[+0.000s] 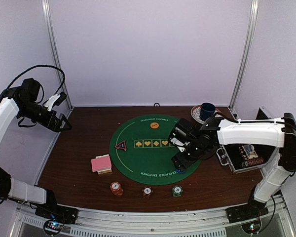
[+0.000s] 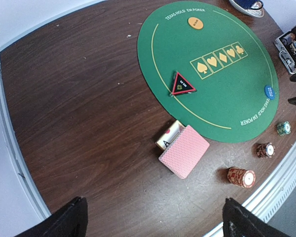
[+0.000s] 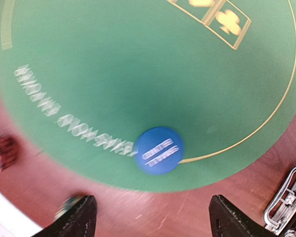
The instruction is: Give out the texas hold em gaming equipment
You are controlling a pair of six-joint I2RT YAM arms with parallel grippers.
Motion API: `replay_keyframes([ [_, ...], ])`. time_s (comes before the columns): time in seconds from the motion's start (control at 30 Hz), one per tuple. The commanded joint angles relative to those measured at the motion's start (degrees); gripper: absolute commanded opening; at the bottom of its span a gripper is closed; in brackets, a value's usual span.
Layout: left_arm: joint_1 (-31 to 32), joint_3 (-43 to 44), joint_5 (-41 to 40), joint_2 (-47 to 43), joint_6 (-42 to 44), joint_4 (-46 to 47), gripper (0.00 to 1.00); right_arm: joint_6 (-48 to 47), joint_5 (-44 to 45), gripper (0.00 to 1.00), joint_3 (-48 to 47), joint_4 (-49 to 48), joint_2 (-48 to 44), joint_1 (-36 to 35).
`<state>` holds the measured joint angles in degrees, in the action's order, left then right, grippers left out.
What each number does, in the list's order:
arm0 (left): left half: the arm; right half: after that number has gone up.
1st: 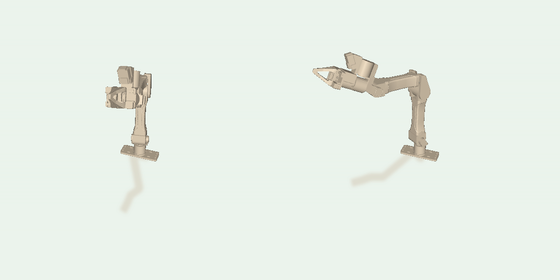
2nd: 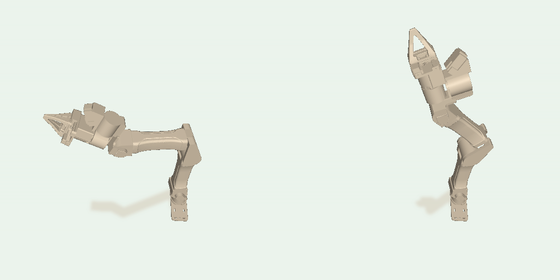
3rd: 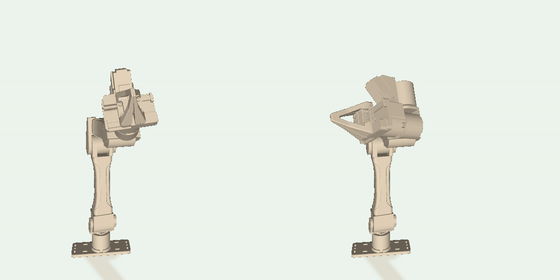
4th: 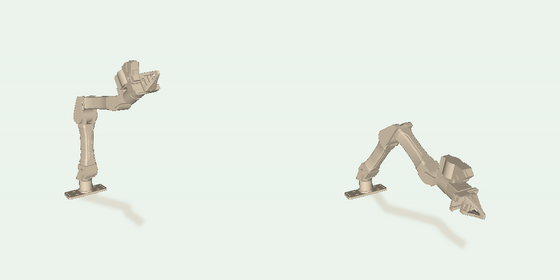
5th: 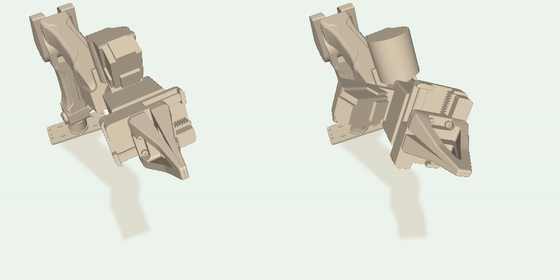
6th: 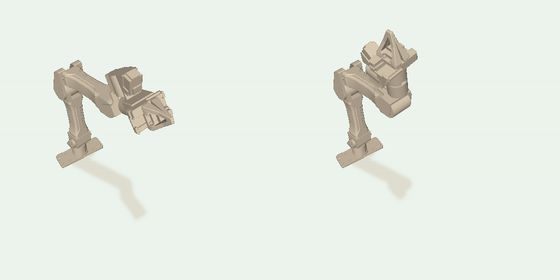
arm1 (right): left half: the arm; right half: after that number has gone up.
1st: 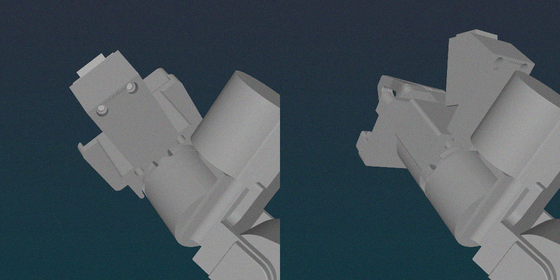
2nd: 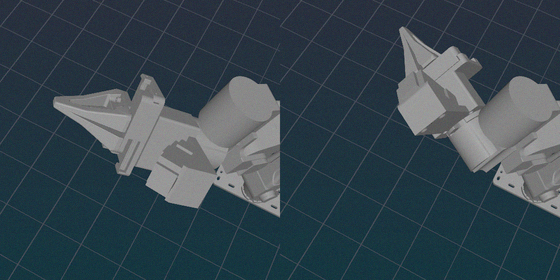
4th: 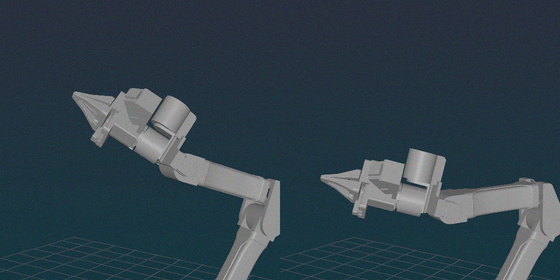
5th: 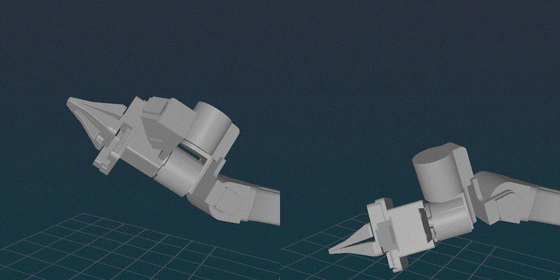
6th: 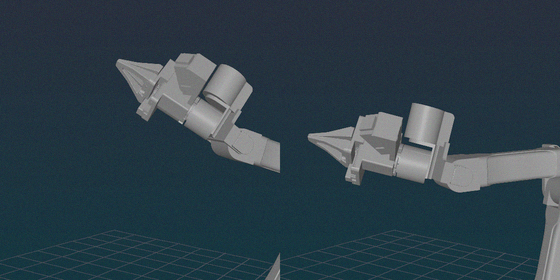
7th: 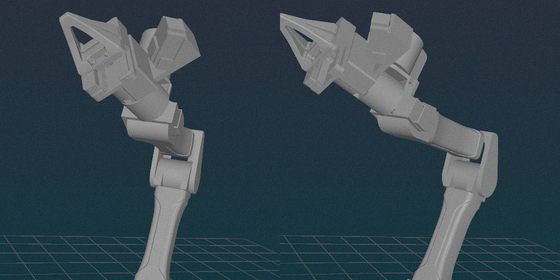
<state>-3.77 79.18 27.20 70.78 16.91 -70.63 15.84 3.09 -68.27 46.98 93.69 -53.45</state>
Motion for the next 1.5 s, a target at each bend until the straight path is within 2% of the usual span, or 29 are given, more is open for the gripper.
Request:
replay_keyframes([
  [0.0, -0.18, 1.08, 0.75, -0.28, 0.93, 0.14, 0.98, 2.75, -4.45, 0.82, -1.09, 5.82, -4.05, -4.78],
  [0.3, -0.18, 0.98, 0.97, -0.53, 1.02, 0.00, 0.98, 5.09, -5.62, 0.79, -0.51, 4.48, 0.44, -12.66],
  [0.63, -0.18, 2.23, 1.99, -0.55, 0.85, -0.51, 0.98, 4.74, -7.72, 0.79, 1.63, 0.75, 4.02, -12.74],
  [1.47, -0.18, 2.47, 1.46, -0.50, 0.83, -0.83, 0.97, 4.13, -7.49, 0.61, 4.40, -1.11, 5.89, -12.73],
])
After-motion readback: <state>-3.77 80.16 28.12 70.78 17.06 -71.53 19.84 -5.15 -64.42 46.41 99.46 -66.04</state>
